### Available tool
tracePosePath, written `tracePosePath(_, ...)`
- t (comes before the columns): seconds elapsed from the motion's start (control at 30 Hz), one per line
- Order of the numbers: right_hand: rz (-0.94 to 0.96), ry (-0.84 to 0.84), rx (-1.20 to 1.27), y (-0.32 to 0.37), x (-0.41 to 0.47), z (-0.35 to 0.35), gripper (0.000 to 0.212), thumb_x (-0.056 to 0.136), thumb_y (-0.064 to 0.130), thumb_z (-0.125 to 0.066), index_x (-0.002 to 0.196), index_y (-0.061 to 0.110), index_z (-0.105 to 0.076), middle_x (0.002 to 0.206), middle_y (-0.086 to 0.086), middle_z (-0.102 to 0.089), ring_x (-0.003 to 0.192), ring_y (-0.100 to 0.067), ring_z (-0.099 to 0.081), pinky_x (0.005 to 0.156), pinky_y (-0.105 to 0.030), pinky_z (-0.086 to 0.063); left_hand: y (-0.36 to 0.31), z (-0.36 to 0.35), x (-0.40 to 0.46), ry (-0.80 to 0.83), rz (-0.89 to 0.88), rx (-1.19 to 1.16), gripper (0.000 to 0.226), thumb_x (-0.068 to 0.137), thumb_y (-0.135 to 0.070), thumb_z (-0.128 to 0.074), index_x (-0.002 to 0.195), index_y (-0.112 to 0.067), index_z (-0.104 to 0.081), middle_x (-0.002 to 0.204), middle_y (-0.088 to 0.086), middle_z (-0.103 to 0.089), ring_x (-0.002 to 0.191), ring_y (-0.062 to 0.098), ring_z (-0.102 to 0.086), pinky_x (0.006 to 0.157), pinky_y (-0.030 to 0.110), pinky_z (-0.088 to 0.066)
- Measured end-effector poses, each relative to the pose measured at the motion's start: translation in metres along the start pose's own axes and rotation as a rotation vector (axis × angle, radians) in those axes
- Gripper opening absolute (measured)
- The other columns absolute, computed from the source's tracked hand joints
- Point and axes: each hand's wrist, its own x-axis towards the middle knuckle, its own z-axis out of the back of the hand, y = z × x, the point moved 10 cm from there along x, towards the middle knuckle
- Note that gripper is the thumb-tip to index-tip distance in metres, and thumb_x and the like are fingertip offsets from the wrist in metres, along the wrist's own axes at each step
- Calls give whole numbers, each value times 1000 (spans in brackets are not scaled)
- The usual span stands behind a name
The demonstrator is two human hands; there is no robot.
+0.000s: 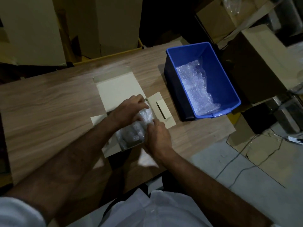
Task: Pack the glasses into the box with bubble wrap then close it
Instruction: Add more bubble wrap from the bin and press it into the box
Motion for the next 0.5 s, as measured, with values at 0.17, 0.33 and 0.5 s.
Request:
tracePosePath(0.17, -142, 67, 169, -1, 0, -12, 41, 98, 40, -59, 126, 10, -53, 118, -8, -62, 102, -20, -64, 82, -32, -56, -6, -17, 19, 205, -90, 89, 49, 78, -16, -82, 126, -13, -67, 124, 11, -62, 112, 29, -58, 92, 45, -53)
tracePosePath(0.33, -204, 183, 208, 5, 11, -25, 34, 98, 27, -59, 120, 1, -54, 118, -19, -60, 107, -36, -60, 74, -37, -40, -2, -28, 31, 336, -89, 121, 45, 81, -17, -79, 124, -16, -66, 125, 10, -65, 110, 29, -64, 93, 45, -54)
tracePosePath(0.5, -148, 186, 167, 3, 17, -27, 37, 100, 26, -56, 124, -2, -55, 123, -18, -61, 112, -30, -61, 88, -37, -51, 2, -35, 30, 462, -58, 209, 48, 90, -19, -71, 135, -18, -55, 127, 10, -64, 113, 30, -61, 94, 43, -53)
